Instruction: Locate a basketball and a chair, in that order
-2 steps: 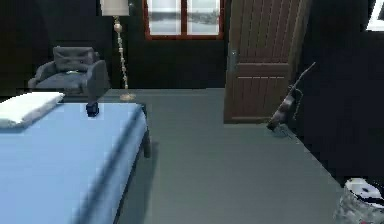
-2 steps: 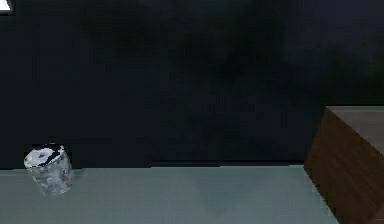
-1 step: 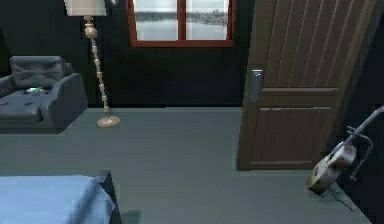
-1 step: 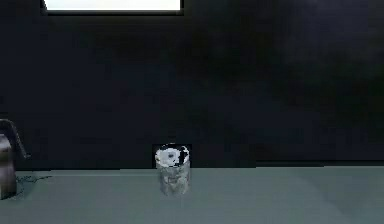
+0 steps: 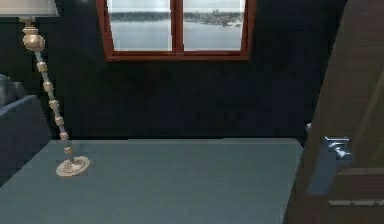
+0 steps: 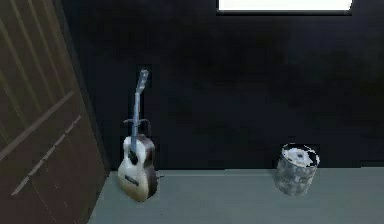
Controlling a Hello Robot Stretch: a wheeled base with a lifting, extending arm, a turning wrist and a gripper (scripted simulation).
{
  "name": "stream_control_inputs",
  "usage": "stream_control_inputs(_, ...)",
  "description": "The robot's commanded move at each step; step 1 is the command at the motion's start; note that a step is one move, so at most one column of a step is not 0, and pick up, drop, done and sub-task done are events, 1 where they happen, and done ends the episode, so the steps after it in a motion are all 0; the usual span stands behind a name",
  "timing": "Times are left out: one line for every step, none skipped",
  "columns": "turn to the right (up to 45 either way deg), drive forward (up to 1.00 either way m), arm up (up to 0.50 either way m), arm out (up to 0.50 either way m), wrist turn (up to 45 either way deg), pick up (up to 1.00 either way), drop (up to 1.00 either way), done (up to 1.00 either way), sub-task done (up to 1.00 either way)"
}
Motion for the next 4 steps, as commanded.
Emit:
stream_control_inputs(-3.0,0.00,0.00,0.00,0.0,0.00,0.00,0.00,0.00)
stream_control_inputs(0.0,0.95,0.00,0.00,0.0,0.00,0.00,0.00,0.00)
stream_control_inputs(39.0,0.00,0.00,0.00,0.0,0.00,0.00,0.00,0.00)
stream_control_inputs(0.0,0.60,0.00,0.00,0.0,0.00,0.00,0.00,0.00)
